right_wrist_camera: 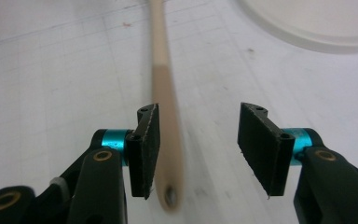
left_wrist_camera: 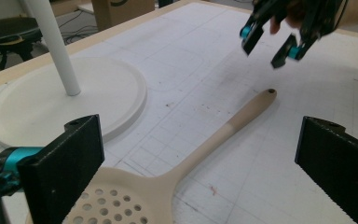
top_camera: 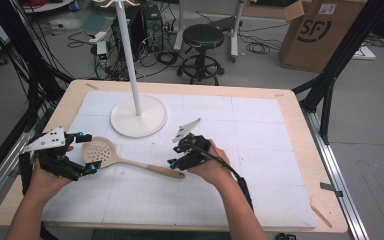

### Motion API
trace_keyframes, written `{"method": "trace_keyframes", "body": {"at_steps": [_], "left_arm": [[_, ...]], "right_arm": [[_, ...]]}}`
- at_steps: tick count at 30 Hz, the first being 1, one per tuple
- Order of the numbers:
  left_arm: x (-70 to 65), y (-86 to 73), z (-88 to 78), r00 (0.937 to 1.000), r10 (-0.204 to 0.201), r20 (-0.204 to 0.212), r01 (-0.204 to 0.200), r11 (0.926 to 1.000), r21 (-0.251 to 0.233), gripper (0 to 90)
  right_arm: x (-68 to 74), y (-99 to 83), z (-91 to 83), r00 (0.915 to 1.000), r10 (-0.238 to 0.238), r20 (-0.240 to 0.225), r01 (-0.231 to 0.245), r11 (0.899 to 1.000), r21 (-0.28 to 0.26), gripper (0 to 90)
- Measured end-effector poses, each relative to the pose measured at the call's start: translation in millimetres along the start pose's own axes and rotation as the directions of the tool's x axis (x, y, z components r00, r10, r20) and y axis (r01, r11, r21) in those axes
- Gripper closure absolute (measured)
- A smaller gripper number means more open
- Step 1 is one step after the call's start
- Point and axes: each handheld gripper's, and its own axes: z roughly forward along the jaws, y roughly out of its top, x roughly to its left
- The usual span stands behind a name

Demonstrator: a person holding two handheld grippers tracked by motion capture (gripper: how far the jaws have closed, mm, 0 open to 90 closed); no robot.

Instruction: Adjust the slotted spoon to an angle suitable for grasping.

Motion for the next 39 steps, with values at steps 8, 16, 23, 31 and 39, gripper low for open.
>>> {"method": "trace_keyframes", "body": {"at_steps": [8, 16, 23, 31, 39], "left_arm": [[-1.5, 0.4, 3.9, 1.0000, 0.002, 0.006, -0.002, 1.0000, 0.008, 1.7], [-2.1, 0.2, 5.1, 1.0000, 0.002, 0.005, -0.002, 0.9999, 0.012, 1.7], [-3.7, -0.3, 10.1, 0.9999, 0.000, 0.013, 0.000, 0.9998, 0.020, 1.7], [-7.4, 0.4, 16.7, 0.9997, 0.002, 0.024, -0.002, 0.9996, 0.029, 1.7], [-11.6, 2.2, 25.6, 0.9988, 0.008, 0.049, -0.010, 0.9992, 0.039, 1.7]], "right_arm": [[-9.9, -30.8, -52.8, 0.9937, 0.068, 0.089, -0.060, 0.995, -0.083, 38.8], [-14.4, -72.3, -91.7, 0.9796, 0.136, 0.148, -0.106, 0.975, -0.196, 33.3], [-14.5, -114.8, -111.6, 0.9592, 0.217, 0.181, -0.162, 0.947, -0.277, 28.1], [-13.9, -145.6, -116.1, 0.9428, 0.276, 0.187, -0.208, 0.924, -0.320, 23.4], [-17.5, -162.1, -126.6, 0.9224, 0.325, 0.208, -0.237, 0.903, -0.359, 20.7]]}}
